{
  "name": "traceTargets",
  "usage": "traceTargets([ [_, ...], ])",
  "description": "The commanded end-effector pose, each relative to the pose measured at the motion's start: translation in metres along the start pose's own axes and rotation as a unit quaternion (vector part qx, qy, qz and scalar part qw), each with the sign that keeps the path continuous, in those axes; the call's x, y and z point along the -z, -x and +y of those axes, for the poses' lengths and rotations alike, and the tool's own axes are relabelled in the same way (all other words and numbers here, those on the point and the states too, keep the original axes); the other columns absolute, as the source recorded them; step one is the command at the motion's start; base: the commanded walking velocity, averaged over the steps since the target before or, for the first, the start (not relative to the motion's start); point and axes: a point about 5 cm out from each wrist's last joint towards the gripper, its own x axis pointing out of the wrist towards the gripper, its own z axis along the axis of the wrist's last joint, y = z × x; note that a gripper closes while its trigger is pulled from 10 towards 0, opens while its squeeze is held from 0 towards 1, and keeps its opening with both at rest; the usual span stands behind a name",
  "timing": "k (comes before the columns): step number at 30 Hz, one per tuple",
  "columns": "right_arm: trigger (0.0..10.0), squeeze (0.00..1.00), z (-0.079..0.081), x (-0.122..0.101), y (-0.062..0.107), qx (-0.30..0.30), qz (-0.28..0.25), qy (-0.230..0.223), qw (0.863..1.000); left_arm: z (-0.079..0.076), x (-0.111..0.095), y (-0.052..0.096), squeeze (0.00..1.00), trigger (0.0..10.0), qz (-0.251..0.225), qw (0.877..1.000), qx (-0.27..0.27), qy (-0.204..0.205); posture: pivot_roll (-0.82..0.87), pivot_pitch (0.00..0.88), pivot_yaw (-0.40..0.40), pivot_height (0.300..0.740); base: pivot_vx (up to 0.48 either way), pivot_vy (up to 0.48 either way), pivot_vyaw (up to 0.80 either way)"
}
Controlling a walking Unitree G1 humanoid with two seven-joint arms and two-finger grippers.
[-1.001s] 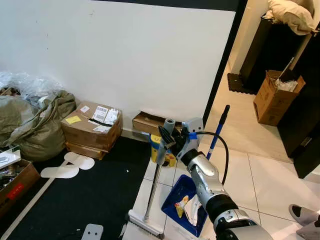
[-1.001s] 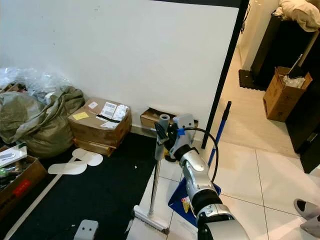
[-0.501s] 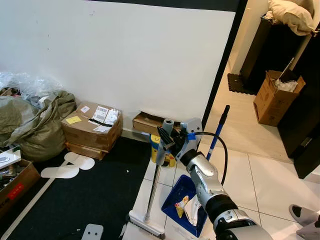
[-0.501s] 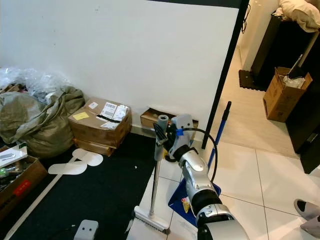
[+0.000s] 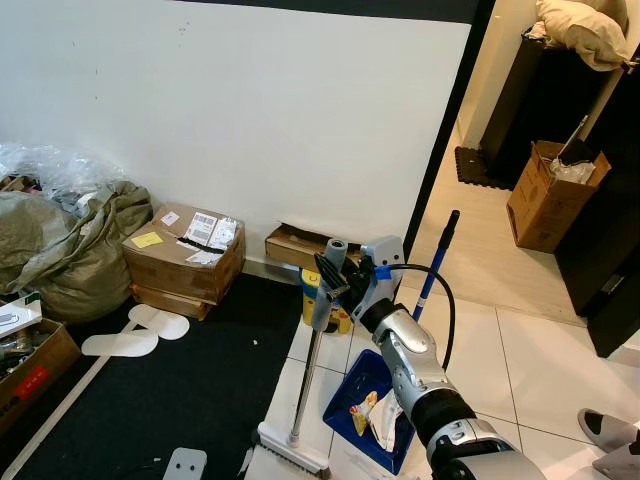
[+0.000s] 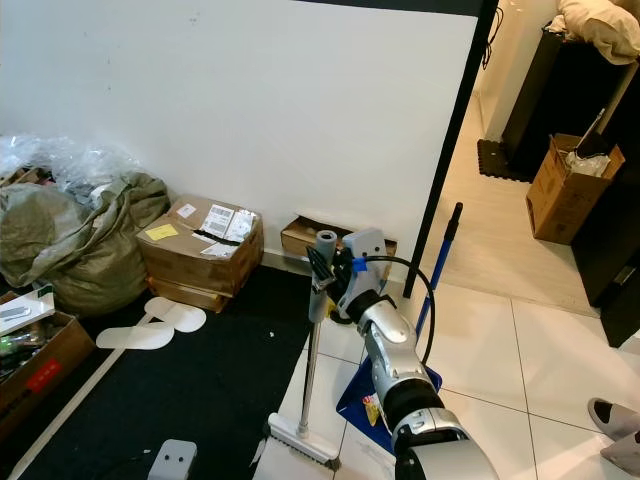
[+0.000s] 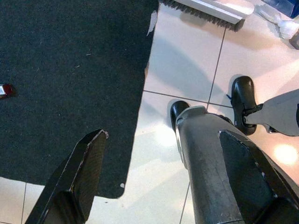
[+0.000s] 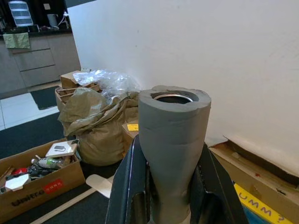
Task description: Sweep floor
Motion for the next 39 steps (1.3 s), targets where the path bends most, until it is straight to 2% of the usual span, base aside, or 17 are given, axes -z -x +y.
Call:
traceTargets([
  [1,10.0,0.00,-0.0003,-0.0062,-0.0017,-0.002,-0.015,0.005,1.000,-0.0032,0.0030,0.0003,0.00,10.0,0.007,1.000,0.006,-0.005,-0.06,0.000,-0.071,0.740,0.000,0.000,0.00],
  [39,10.0,0.00,0.0021,-0.0030,-0.0005,-0.010,-0.007,0.005,1.000,-0.0038,0.0032,0.0003,0.00,10.0,0.007,1.000,0.008,-0.004,-0.06,0.000,-0.077,0.740,0.000,0.000,0.00],
])
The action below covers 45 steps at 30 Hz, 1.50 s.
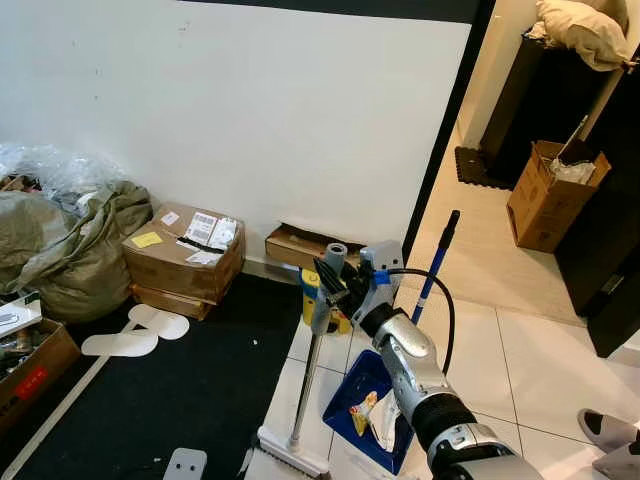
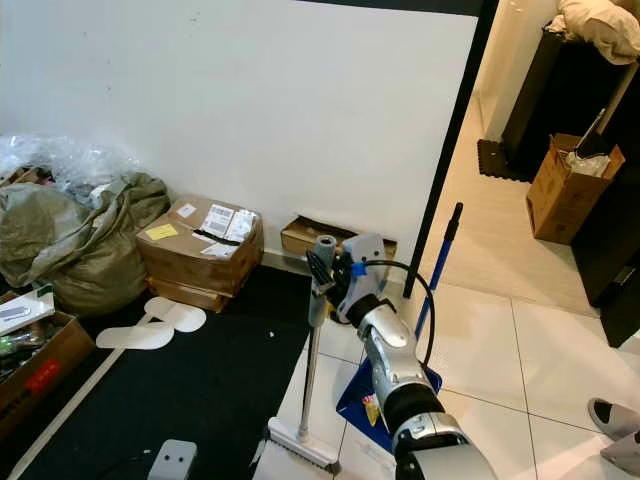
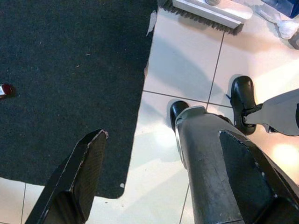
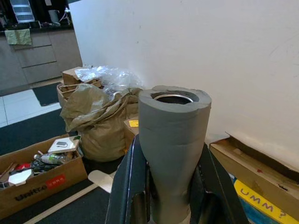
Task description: Sweep floor
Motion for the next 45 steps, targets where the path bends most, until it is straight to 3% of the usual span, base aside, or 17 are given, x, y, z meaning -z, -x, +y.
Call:
traceTargets([
  [1,10.0,0.00,0.002,-0.007,-0.004,-0.007,-0.013,0.005,1.000,-0.002,0.001,0.000,0.00,10.0,0.004,1.000,0.005,0.000,-0.06,0.000,-0.071,0.740,0.000,0.000,0.00],
  [9,10.0,0.00,0.005,-0.001,-0.004,-0.011,-0.001,0.006,1.000,-0.001,-0.001,0.000,0.00,10.0,0.000,1.000,0.005,0.002,-0.05,0.000,-0.072,0.740,0.000,0.000,0.00],
  [22,10.0,0.00,0.003,0.033,0.015,-0.027,0.114,0.024,0.993,0.004,-0.001,0.000,0.00,10.0,-0.001,1.000,0.006,0.010,-0.05,0.000,-0.069,0.740,0.000,-0.028,0.00],
  [38,10.0,0.00,0.007,0.037,0.023,-0.087,0.121,-0.002,0.989,0.003,0.000,0.000,0.00,10.0,0.000,1.000,0.009,0.013,-0.05,0.000,-0.068,0.740,0.000,-0.384,0.00],
  [40,10.0,0.00,0.017,0.029,0.023,-0.146,0.083,-0.055,0.984,0.003,0.000,0.000,0.00,10.0,0.000,1.000,0.011,0.013,-0.05,0.000,-0.062,0.740,0.000,-0.412,0.00],
  [41,10.0,0.00,0.017,0.029,0.023,-0.146,0.083,-0.055,0.984,0.003,0.000,0.000,0.00,10.0,0.000,1.000,0.011,0.013,-0.05,0.000,-0.062,0.740,0.000,-0.412,0.00],
  [42,10.0,0.00,0.018,0.023,0.021,-0.156,0.060,-0.086,0.982,0.003,0.001,0.000,0.00,10.0,0.000,1.000,0.012,0.013,-0.05,0.000,-0.066,0.740,0.000,-0.416,0.00],
  [44,10.0,0.00,0.018,0.023,0.021,-0.156,0.060,-0.086,0.982,0.003,0.001,0.000,0.00,10.0,0.000,1.000,0.012,0.013,-0.05,0.000,-0.066,0.740,0.000,-0.416,0.00],
  [45,10.0,0.00,0.019,0.016,0.019,-0.164,0.040,-0.115,0.979,0.003,0.001,0.000,0.00,10.0,0.001,1.000,0.012,0.013,-0.04,0.000,-0.069,0.740,0.000,-0.416,0.00],
])
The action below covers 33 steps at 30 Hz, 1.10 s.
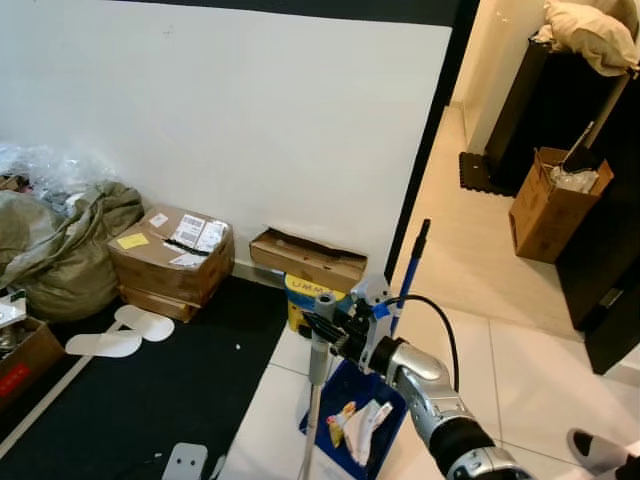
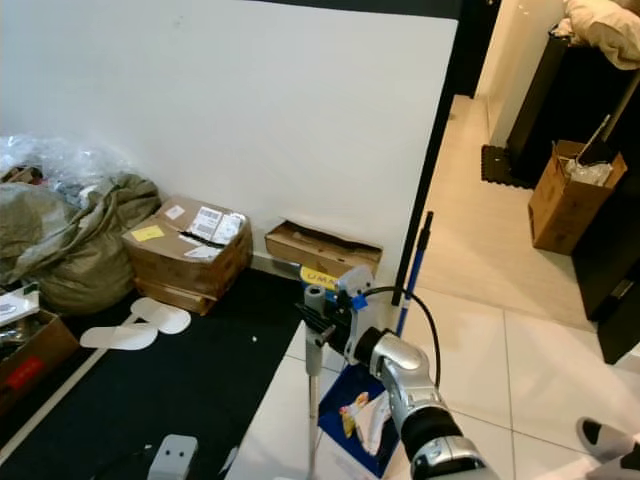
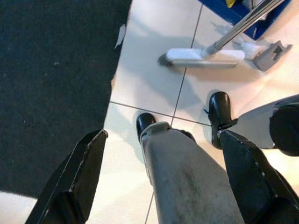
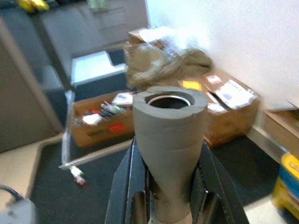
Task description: Sweep floor
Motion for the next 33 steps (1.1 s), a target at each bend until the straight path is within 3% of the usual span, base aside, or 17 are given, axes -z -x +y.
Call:
traceTargets([
  [1,10.0,0.00,0.000,-0.007,0.000,-0.006,-0.035,-0.035,0.999,0.000,0.004,0.001,0.00,10.0,0.007,1.000,0.001,0.003,-0.04,0.000,-0.069,0.740,0.000,-0.416,0.00],
  [2,10.0,0.00,0.000,-0.007,0.000,-0.006,-0.035,-0.035,0.999,0.000,0.004,0.001,0.00,10.0,0.007,1.000,0.001,0.003,-0.04,0.000,-0.069,0.740,0.000,-0.416,0.00],
  [4,10.0,0.00,-0.001,-0.023,0.000,-0.027,-0.087,-0.090,0.992,-0.001,0.005,0.001,0.00,10.0,0.008,1.000,0.002,0.005,-0.05,0.000,-0.071,0.740,0.000,-0.422,0.00],
  [6,10.0,0.00,-0.002,-0.031,0.001,-0.037,-0.105,-0.109,0.988,-0.001,0.006,0.001,0.00,10.0,0.009,1.000,0.002,0.006,-0.05,0.000,-0.071,0.740,0.000,-0.422,0.00],
  [10,10.0,0.00,-0.004,-0.036,0.003,-0.043,-0.114,-0.116,0.986,-0.002,0.006,0.001,0.00,10.0,0.009,1.000,0.003,0.007,-0.05,0.000,-0.071,0.740,0.000,-0.426,0.00],
  [18,10.0,0.00,-0.007,-0.034,0.012,-0.083,-0.032,-0.034,0.995,-0.001,0.008,0.002,0.00,10.0,0.010,1.000,0.005,0.007,-0.05,0.000,-0.068,0.740,0.000,-0.432,0.00],
  [24,10.0,0.00,0.001,-0.036,0.014,-0.122,-0.016,-0.040,0.992,-0.001,0.009,0.002,0.00,10.0,0.013,1.000,0.004,0.009,-0.05,0.000,-0.070,0.740,0.000,-0.401,0.00],
  [33,10.0,0.00,0.011,-0.027,0.015,-0.154,0.002,-0.023,0.988,-0.001,0.013,0.003,0.00,10.0,0.016,1.000,0.000,0.012,-0.05,0.000,-0.076,0.740,0.000,0.000,0.31],
])
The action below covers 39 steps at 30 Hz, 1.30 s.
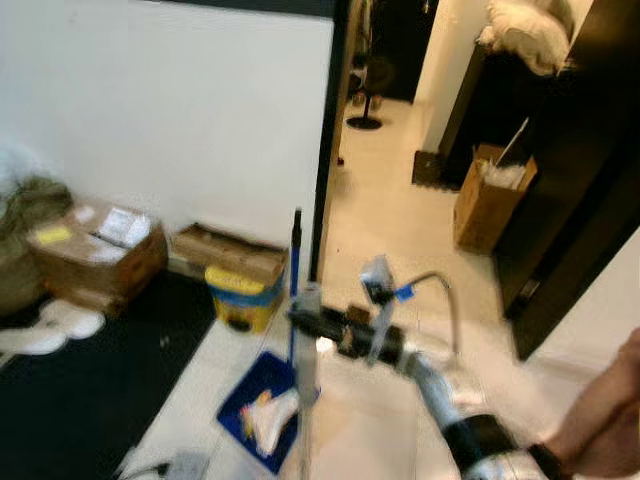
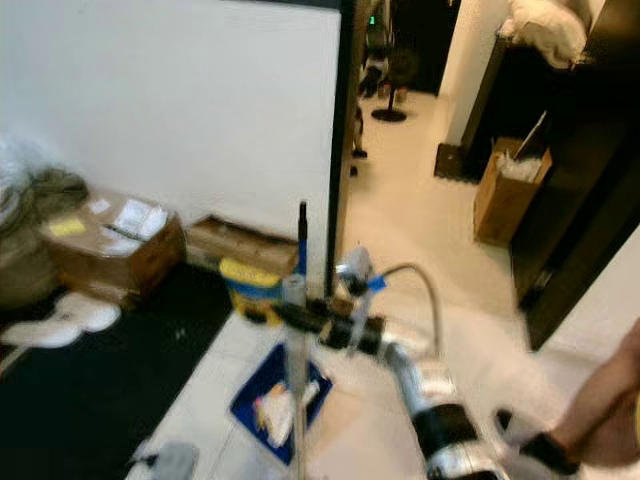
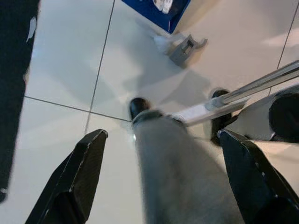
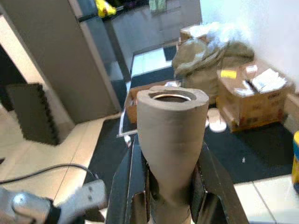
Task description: Sweep floor
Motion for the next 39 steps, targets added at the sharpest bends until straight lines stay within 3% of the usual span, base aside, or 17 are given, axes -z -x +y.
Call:
traceTargets([
  [1,10.0,0.00,0.006,-0.009,-0.011,-0.029,-0.009,0.015,0.999,0.004,0.011,0.003,0.00,10.0,0.016,1.000,-0.005,0.006,-0.05,0.000,-0.077,0.740,0.000,0.000,0.71],
  [6,10.0,0.00,-0.001,-0.009,0.004,-0.013,0.020,0.034,0.999,0.004,0.016,0.004,0.00,10.0,0.021,1.000,-0.004,0.001,-0.06,0.000,-0.079,0.740,0.000,0.000,0.71],
  [15,10.0,0.00,-0.002,-0.007,0.008,-0.008,0.038,0.040,0.998,0.004,0.018,0.005,0.00,10.0,0.024,1.000,0.001,-0.001,-0.05,0.000,-0.081,0.740,0.000,0.000,0.71],
  [23,10.0,0.00,-0.013,-0.004,0.004,0.065,0.051,0.059,0.995,0.003,0.016,0.004,0.00,10.0,0.021,1.000,0.006,0.006,-0.05,0.000,-0.076,0.740,0.000,-0.331,0.00],
  [39,10.0,0.00,-0.015,-0.002,0.004,0.078,0.059,0.054,0.994,0.009,0.016,0.004,0.00,10.0,0.024,0.999,-0.012,0.022,-0.04,0.000,-0.069,0.740,0.000,-0.060,0.00],
])
